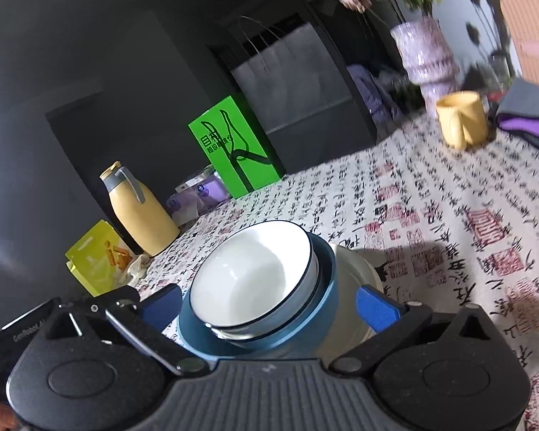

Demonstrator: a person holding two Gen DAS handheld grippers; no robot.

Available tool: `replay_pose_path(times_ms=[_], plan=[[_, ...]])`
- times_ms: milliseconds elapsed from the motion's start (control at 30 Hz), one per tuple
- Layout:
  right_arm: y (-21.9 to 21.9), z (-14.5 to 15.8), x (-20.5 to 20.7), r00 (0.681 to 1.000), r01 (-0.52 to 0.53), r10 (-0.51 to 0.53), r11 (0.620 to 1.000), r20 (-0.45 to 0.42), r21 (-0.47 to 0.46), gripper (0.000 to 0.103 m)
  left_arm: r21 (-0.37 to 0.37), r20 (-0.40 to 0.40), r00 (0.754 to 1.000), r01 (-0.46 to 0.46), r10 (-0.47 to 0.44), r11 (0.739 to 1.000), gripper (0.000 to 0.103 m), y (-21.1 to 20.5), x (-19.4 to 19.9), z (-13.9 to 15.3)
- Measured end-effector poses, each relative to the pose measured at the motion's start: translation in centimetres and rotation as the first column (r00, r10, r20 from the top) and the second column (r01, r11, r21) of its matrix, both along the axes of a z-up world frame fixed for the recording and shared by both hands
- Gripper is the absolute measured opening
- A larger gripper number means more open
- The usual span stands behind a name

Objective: Organize plates and bowls

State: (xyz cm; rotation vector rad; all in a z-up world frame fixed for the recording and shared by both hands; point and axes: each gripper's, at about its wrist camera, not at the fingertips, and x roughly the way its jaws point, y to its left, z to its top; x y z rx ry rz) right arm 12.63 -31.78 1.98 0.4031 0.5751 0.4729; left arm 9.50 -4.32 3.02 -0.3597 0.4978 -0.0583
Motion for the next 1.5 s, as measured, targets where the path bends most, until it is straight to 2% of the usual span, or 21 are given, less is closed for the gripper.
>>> replay_pose_path(times_ms=[533,1033,1333,1500], plan=[[1.1,0.0,-5.6,0.993,0.043,-0.032,0.994,0.111,-0.097,0.103,0.063,0.094,0.995,-0.037,0.031,0.997,0.103,-0.1,-5.2,-0.6],[1.6,-0.8,-11.0,0.971,0.108,-0.062,0.975,0.23,-0.193,0.103,0.185,0.182,0.983,-0.071,0.037,0.98,0.103,-1.0,-10.3,-2.5],[1.8,-1.1,-14.7,0.952,0.151,-0.071,0.956,0.299,-0.253,0.103,0.198,0.203,0.979,-0.058,0.016,0.978,0.103,-1.3,-13.1,-4.0],[1.9,-1.9,-16.4,0.948,0.165,-0.076,0.948,0.308,-0.273,0.103,0.218,0.207,0.978,-0.026,-0.02,0.975,0.103,-1.9,-14.6,-4.8]])
